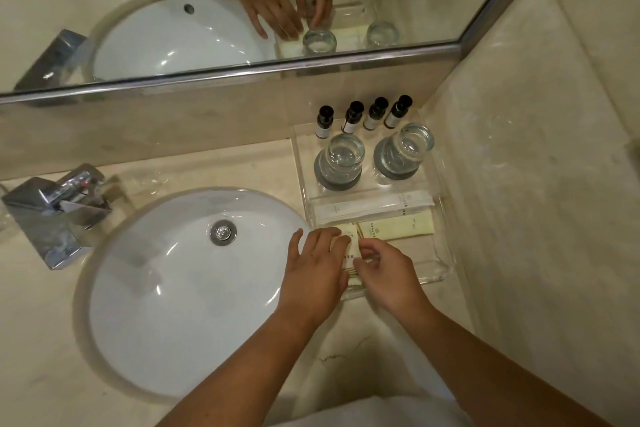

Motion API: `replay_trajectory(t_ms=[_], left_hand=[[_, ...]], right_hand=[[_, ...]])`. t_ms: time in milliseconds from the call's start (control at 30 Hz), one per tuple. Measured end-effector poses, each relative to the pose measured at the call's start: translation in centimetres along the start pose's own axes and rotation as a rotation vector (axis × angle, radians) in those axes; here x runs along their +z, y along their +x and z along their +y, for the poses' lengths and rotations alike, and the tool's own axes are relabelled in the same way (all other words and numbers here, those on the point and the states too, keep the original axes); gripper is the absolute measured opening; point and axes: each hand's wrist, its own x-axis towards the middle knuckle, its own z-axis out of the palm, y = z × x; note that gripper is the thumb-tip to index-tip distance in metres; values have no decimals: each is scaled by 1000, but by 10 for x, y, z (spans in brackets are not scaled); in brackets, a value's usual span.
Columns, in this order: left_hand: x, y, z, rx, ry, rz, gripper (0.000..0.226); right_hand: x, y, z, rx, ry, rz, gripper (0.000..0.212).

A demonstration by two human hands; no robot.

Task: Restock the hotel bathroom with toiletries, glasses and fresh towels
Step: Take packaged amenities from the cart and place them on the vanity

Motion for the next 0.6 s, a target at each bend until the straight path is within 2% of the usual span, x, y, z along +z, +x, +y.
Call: replay_trajectory(t_ms=[267, 467, 600], left_hand=[[6, 1, 2, -12, 65, 22, 60], [10, -1, 1, -18, 96, 30, 61], [8, -3, 0, -4, 86, 35, 58]], right_hand=[[4, -8, 3, -164, -254, -75, 38], [8, -15, 4, -133, -419, -124, 57], [3, -20, 3, -129, -420, -135, 55]])
